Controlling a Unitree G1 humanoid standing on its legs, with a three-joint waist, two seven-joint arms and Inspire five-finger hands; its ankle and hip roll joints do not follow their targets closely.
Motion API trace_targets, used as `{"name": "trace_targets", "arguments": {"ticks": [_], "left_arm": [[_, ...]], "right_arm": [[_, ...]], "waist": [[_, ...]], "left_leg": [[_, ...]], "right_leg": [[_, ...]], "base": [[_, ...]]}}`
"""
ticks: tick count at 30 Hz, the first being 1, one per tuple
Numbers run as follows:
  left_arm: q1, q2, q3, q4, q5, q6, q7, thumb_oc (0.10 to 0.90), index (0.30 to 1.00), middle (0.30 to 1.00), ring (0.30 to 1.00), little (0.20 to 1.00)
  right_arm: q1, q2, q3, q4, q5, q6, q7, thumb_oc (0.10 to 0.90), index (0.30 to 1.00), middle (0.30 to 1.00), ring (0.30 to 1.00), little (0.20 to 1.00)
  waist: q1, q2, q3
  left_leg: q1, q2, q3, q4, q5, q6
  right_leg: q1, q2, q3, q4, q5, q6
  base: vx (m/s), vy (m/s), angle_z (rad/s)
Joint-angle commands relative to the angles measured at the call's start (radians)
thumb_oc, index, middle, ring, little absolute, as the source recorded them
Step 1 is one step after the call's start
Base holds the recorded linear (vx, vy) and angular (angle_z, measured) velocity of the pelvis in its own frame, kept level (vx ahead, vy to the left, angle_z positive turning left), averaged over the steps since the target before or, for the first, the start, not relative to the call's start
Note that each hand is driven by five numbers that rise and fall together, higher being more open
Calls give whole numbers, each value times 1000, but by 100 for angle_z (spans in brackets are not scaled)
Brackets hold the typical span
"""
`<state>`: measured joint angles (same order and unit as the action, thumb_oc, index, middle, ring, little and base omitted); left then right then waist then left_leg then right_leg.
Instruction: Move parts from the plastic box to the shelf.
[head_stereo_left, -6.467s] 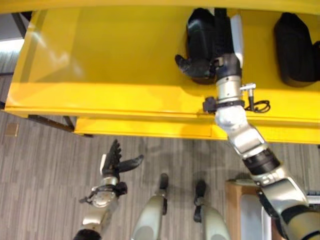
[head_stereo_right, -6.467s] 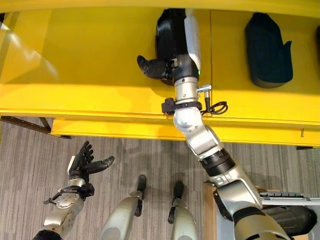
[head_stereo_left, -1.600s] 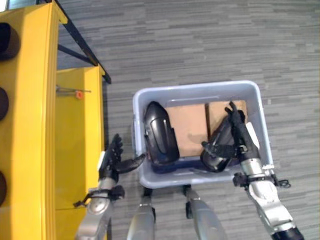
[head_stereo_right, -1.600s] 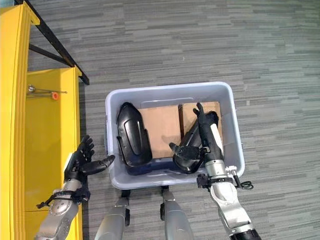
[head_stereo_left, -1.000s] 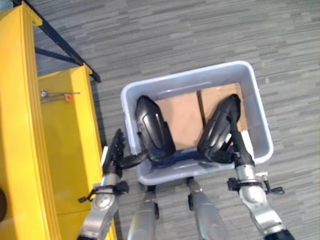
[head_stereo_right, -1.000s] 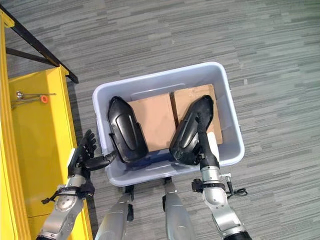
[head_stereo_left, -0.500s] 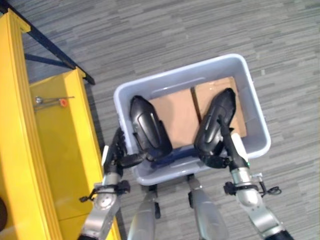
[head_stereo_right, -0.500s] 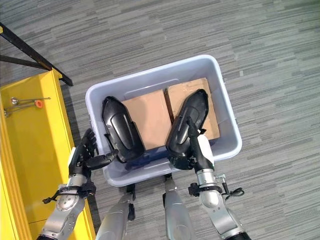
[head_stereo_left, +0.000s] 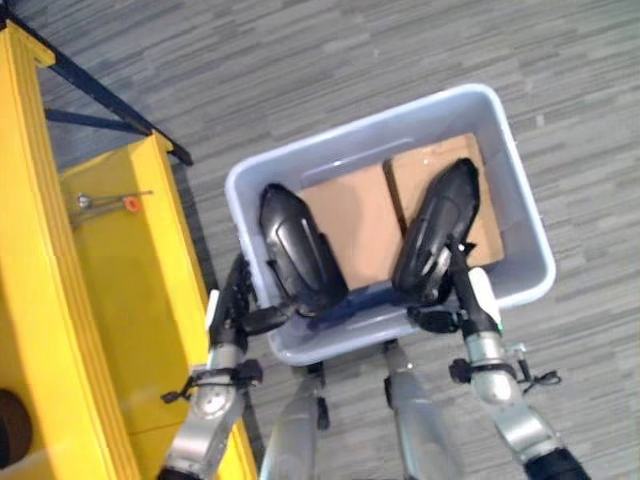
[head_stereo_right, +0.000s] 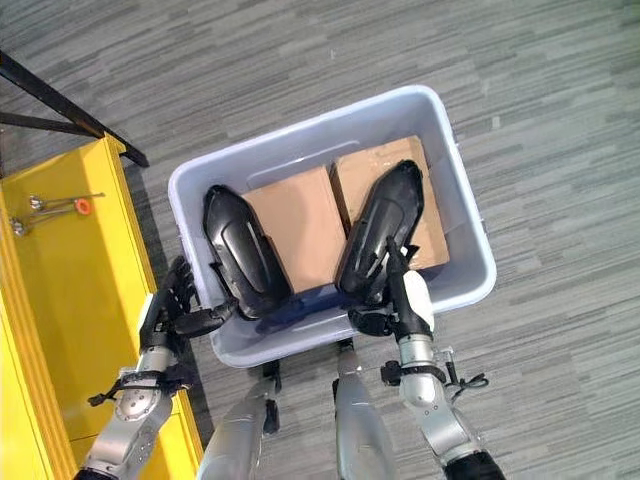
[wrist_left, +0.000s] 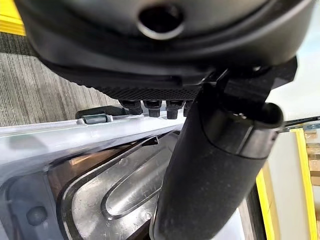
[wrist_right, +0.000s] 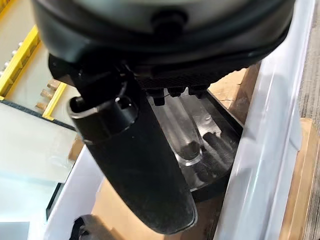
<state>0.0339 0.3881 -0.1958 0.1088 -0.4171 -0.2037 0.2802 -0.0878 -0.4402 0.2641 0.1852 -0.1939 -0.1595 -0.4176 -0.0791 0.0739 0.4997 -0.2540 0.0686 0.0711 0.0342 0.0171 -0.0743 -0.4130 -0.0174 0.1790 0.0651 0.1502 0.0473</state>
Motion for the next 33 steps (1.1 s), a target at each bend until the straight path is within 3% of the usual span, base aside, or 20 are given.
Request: {"name": "trace_targets", "arguments": {"ticks": [1, 19, 27, 31, 32, 33], "left_arm": [[14, 46, 5, -96, 35, -106, 21, 900, 1000, 1000, 1000, 1000], [-4, 41, -32, -104, 23, -107, 25, 900, 1000, 1000, 1000, 1000], [-20, 39, -61, -101, 13, -112, 28, 900, 1000, 1000, 1000, 1000], [-37, 39, -78, -100, 0, -116, 30, 900, 1000, 1000, 1000, 1000], [-44, 40, -87, -95, -4, -117, 27, 900, 1000, 1000, 1000, 1000], [-45, 40, -86, -94, -4, -117, 27, 900, 1000, 1000, 1000, 1000]], "right_arm": [[-13, -4, 16, -75, -15, -58, -55, 900, 1000, 1000, 1000, 1000], [-140, 24, 80, 48, -58, -22, -107, 900, 1000, 1000, 1000, 1000], [-239, 64, 116, 216, -91, 18, -161, 900, 1000, 1000, 1000, 1000], [-317, 109, 116, 349, -43, 26, -193, 900, 1000, 1000, 1000, 1000], [-335, 119, 126, 397, -35, 29, -191, 794, 852, 852, 852, 852], [-336, 119, 126, 398, -35, 29, -191, 571, 539, 539, 539, 539]], "waist": [[-13, -22, -80], [-4, 43, -60], [9, 69, -48], [18, 83, -44], [20, 90, -36], [21, 88, -40]], "left_leg": [[-71, -18, -14, 187, -116, 47], [-143, -54, 16, 259, -147, 61], [-185, -67, 27, 298, -161, 68], [-207, -72, 33, 322, -171, 72], [-210, -71, 32, 336, -181, 73], [-214, -73, 33, 333, -176, 73]], "right_leg": [[-66, -99, 6, 117, -86, 85], [-123, -117, 48, 122, -74, 88], [-155, -118, 65, 131, -72, 89], [-174, -115, 77, 142, -74, 87], [-173, -112, 78, 149, -80, 86], [-178, -114, 80, 147, -77, 86]], "base": [[1, 29, -7], [-5, 28, -4], [0, 0, 0], [-1, 14, 0], [0, 23, -6], [5, 35, -5]]}}
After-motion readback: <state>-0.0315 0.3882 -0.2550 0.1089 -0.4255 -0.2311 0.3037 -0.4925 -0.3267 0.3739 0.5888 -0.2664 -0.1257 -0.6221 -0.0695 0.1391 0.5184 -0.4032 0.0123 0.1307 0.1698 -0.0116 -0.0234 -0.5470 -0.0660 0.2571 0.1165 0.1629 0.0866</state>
